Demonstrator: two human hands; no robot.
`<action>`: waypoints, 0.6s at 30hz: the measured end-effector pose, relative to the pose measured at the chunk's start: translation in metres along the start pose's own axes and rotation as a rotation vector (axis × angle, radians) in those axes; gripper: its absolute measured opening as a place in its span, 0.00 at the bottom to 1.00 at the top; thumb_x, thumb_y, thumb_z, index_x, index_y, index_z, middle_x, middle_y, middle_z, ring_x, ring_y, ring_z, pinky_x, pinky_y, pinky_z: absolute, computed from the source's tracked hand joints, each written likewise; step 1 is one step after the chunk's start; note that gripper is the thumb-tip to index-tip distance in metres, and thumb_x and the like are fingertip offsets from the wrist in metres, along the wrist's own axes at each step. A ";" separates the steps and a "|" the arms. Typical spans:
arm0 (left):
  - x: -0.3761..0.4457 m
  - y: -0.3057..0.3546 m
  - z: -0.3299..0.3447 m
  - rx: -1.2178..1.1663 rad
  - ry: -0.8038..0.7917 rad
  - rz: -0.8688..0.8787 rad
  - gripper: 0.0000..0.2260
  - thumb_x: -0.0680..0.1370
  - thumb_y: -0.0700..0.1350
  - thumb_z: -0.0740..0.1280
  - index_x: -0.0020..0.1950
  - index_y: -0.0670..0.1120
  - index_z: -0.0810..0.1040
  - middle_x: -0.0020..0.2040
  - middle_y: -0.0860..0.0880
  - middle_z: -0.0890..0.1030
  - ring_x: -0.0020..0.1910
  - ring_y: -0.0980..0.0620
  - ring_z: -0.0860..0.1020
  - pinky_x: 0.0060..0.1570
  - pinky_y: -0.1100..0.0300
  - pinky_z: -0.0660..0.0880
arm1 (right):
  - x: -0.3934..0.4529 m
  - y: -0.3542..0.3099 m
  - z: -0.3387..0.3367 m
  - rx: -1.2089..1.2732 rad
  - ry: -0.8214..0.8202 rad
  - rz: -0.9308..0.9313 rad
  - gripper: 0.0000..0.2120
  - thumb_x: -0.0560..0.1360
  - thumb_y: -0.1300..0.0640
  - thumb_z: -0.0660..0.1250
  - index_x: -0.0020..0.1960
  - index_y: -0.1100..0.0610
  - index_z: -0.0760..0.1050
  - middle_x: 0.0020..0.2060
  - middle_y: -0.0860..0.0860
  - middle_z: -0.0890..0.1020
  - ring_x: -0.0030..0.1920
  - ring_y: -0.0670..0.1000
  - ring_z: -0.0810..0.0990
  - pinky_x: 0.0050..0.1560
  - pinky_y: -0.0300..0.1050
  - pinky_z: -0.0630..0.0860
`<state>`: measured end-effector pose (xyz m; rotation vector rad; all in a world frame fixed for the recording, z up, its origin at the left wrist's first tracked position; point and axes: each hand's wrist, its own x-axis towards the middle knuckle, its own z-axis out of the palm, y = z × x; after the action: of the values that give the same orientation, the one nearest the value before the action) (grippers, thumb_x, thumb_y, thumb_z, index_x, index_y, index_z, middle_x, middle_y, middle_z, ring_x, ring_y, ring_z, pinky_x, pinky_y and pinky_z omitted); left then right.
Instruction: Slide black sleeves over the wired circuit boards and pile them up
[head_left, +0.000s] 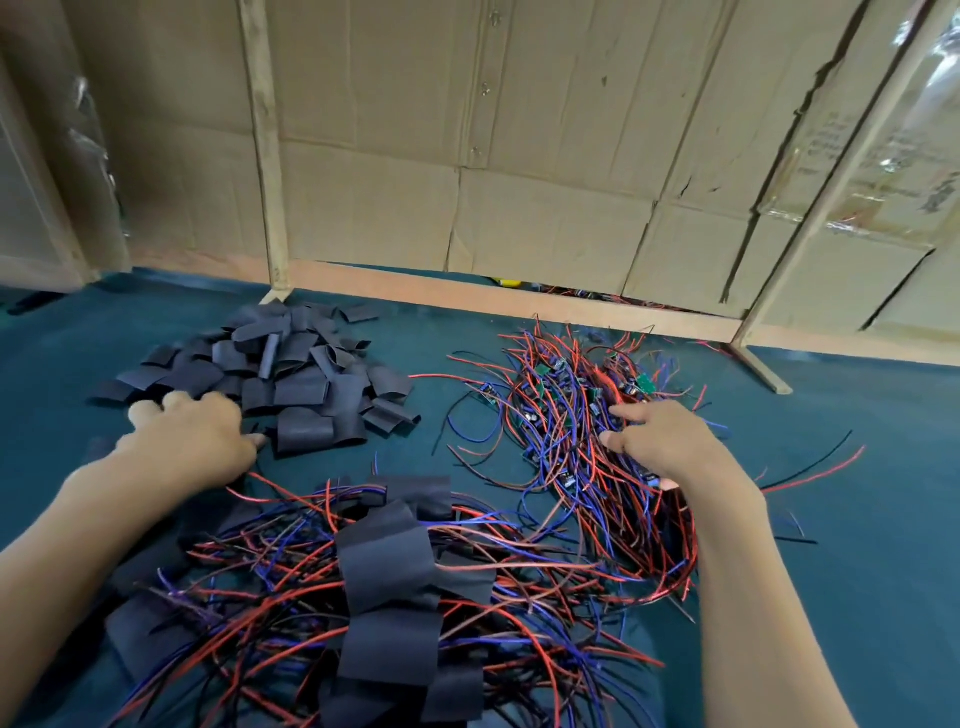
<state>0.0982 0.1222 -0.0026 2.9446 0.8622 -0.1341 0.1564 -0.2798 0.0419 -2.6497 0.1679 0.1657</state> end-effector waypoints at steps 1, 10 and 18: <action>-0.001 0.001 0.001 -0.032 0.009 -0.022 0.23 0.80 0.60 0.63 0.65 0.43 0.69 0.68 0.36 0.64 0.67 0.33 0.63 0.67 0.44 0.65 | 0.002 0.001 0.001 0.028 0.029 0.001 0.21 0.75 0.50 0.73 0.67 0.52 0.79 0.68 0.53 0.78 0.66 0.57 0.76 0.67 0.50 0.71; -0.002 -0.007 -0.013 -0.174 0.127 0.080 0.12 0.73 0.49 0.72 0.54 0.47 0.77 0.56 0.40 0.80 0.58 0.36 0.75 0.55 0.51 0.68 | -0.004 0.004 -0.008 0.141 -0.058 0.087 0.09 0.81 0.59 0.63 0.54 0.57 0.81 0.45 0.55 0.79 0.35 0.51 0.75 0.32 0.45 0.81; -0.047 0.022 -0.049 -0.682 0.267 0.392 0.12 0.73 0.56 0.72 0.56 0.58 0.79 0.56 0.57 0.82 0.55 0.56 0.79 0.55 0.59 0.70 | -0.007 0.006 -0.010 0.176 -0.244 0.095 0.21 0.77 0.69 0.68 0.68 0.57 0.76 0.46 0.58 0.79 0.41 0.55 0.75 0.40 0.55 0.84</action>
<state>0.0736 0.0826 0.0516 2.4269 0.2448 0.4831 0.1493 -0.2888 0.0494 -2.4236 0.2173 0.4803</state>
